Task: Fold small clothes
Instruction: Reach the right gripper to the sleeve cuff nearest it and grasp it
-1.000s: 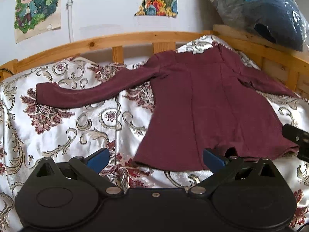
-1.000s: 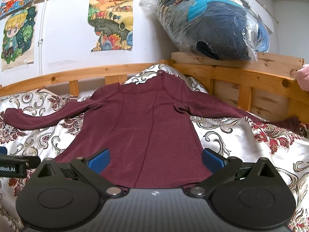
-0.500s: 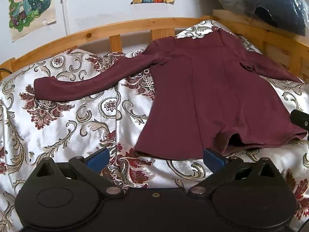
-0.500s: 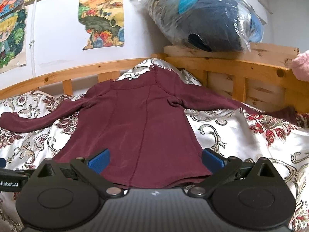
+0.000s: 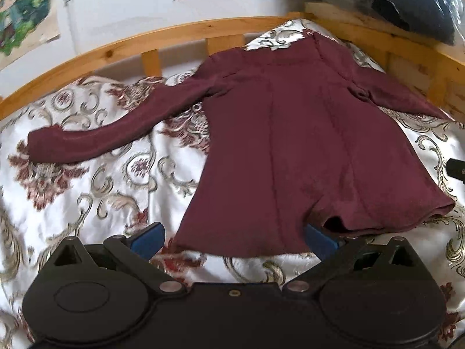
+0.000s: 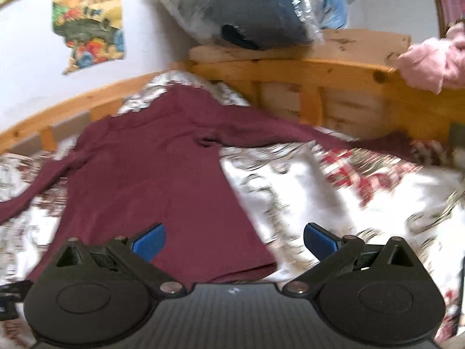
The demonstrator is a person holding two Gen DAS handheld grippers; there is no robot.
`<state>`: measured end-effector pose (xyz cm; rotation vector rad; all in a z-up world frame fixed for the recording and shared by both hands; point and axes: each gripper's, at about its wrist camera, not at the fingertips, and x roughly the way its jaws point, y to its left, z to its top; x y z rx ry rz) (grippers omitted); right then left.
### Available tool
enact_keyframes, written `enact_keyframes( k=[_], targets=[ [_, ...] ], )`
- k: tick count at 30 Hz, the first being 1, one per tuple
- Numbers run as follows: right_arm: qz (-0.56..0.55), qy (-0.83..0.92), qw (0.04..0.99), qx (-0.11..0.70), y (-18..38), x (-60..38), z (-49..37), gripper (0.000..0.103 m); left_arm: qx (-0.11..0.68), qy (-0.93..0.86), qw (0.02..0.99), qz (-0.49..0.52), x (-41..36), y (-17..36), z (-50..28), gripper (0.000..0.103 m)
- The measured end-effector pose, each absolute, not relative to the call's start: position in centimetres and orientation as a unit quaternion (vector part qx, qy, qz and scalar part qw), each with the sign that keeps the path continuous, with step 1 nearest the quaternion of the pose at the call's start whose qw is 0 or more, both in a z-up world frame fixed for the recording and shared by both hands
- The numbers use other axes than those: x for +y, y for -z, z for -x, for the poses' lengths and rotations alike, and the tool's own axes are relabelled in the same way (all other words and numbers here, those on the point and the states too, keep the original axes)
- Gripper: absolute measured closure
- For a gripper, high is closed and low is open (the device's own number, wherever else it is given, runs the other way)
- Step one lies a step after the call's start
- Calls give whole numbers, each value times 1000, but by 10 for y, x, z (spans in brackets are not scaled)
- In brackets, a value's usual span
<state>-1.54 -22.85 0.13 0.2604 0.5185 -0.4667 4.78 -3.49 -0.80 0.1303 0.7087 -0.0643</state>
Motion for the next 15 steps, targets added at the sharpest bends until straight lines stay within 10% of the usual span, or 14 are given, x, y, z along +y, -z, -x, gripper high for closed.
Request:
enact_keyframes(
  k=[15],
  targets=[
    [-132,278,910,278,2,-308,-26,0,326,59,936,-121,-94,-38,-99,1]
  ],
)
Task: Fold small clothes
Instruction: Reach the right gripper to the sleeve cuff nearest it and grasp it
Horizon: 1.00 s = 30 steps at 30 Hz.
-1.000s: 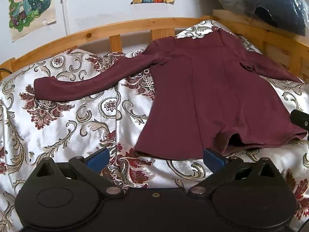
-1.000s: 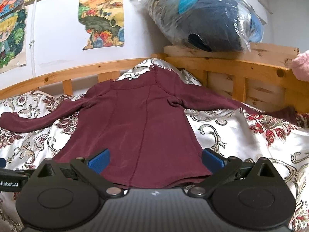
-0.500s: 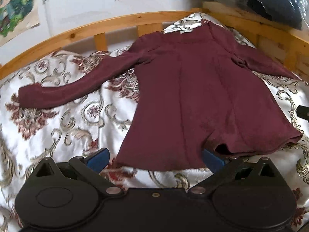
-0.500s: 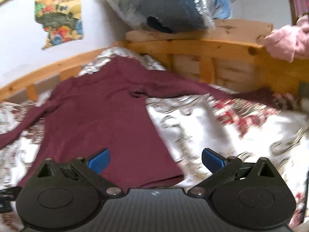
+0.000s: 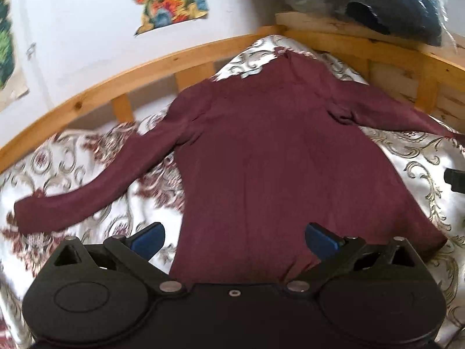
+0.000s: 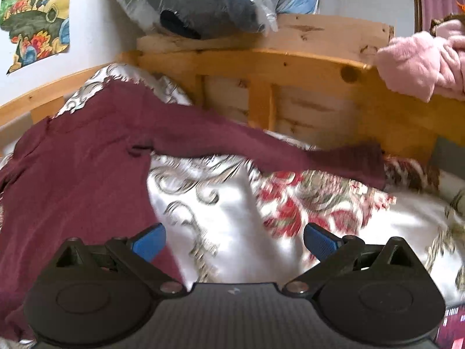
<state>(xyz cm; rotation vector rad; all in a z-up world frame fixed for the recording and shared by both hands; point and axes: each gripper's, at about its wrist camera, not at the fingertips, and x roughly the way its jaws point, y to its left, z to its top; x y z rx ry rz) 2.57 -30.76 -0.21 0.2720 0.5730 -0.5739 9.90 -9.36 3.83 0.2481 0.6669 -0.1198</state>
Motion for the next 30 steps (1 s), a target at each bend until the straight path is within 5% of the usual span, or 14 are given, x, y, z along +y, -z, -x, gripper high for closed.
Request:
enact_keyframes(
  k=[25,30],
  targets=[
    [-226,437,856,162,20,-429,-25,0,313,194,918,-147,-179,-4,-112,1],
    [-249,457,834,183,31,-455,-39,10,322,181,918,-140,-172,-3,-115,1]
  ],
)
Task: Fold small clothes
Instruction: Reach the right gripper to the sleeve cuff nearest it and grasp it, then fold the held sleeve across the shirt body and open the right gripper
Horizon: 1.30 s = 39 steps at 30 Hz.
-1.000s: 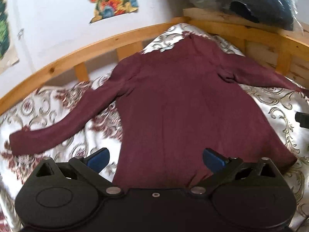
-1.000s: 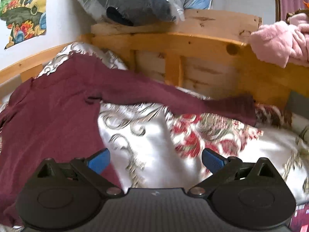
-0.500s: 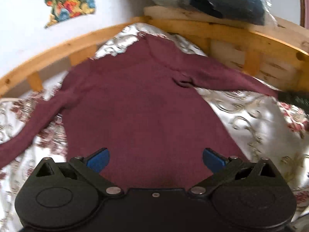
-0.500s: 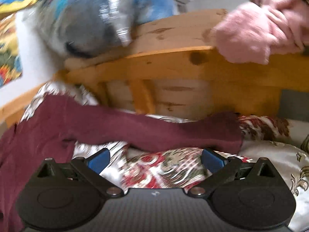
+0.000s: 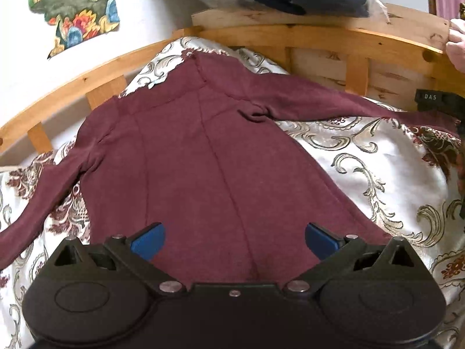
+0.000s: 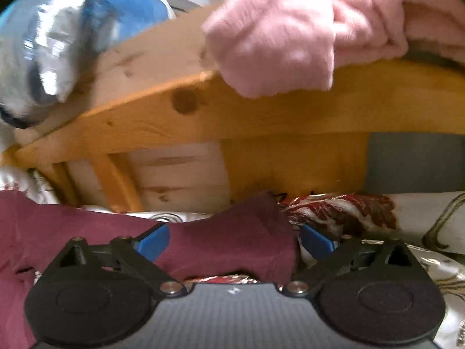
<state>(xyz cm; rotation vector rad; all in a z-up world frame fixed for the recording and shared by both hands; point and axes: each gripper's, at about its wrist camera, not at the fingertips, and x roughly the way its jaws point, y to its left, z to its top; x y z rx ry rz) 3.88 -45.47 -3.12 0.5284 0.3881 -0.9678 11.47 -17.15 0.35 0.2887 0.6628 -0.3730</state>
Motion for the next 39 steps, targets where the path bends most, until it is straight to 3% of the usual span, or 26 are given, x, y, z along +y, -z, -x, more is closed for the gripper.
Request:
enact_keyframes(
  k=[3,5,8,11,20,28,39],
  targets=[
    [-257,470,820,203,40,-464,-46,30,329,178,917,-138,-168,-2,-116,1],
    [-262,476,813,208,44,-465,-46,52,329,174,918,-139,-167,-2,-115,1],
    [-265,467,818,206,46,-463,-45,77,330,168,919,-135,-164,-3,-115,1],
    [-260,457,830,187,43,-454,-43,88,330,162,921,-128,-164,-4,-116,1],
    [-127,411,895,116,10,-387,-52,92,323,117,933,-107,-148,-11,-121,1],
    [15,270,961,59,-37,-269,-88,92,296,30,951,-79,-111,-23,-124,1],
    [130,22,989,73,-27,-116,-114,92,226,-94,970,10,-48,-47,-115,1]
  ],
)
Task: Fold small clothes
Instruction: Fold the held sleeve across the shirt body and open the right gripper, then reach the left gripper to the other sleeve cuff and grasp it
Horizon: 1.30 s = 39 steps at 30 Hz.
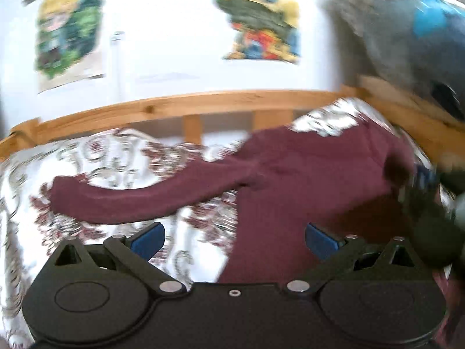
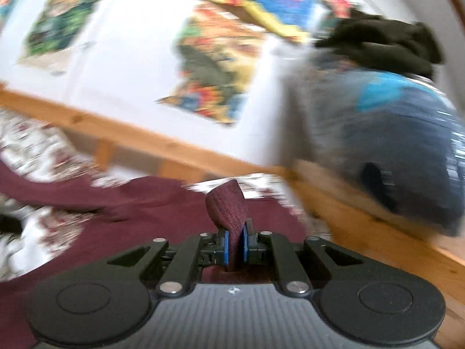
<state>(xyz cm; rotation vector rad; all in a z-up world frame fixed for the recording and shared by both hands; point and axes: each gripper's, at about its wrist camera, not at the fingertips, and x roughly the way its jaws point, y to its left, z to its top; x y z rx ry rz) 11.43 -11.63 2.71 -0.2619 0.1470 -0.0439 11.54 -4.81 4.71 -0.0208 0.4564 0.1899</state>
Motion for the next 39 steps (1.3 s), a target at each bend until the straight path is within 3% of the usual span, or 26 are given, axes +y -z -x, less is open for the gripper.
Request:
enact_keyframes(
  k=[6,9,13,20,29,39],
  targets=[
    [135,-47,982,124,-4,-86,-115,92,211,-137,966,60,-27,-50,-108,1],
    [136,-65,976,158,8,-78,-115,85,214,-140,965,60,-28,-50,-108,1],
    [121,-107,966,199,21,-74,-110,40,216,-137,966,46,-37,-48,-108,1],
    [106,-80,965,227,25,-105,-84,11,215,-112,969,52,-41,-36,-125,1],
    [93,123,967,202,37,-170,-122,5,273,-32,960,-56,-72,30,-178,1],
    [113,134,958,228,61,-176,-150,3,338,-35,930,-139,-88,71,-207,1]
  ],
)
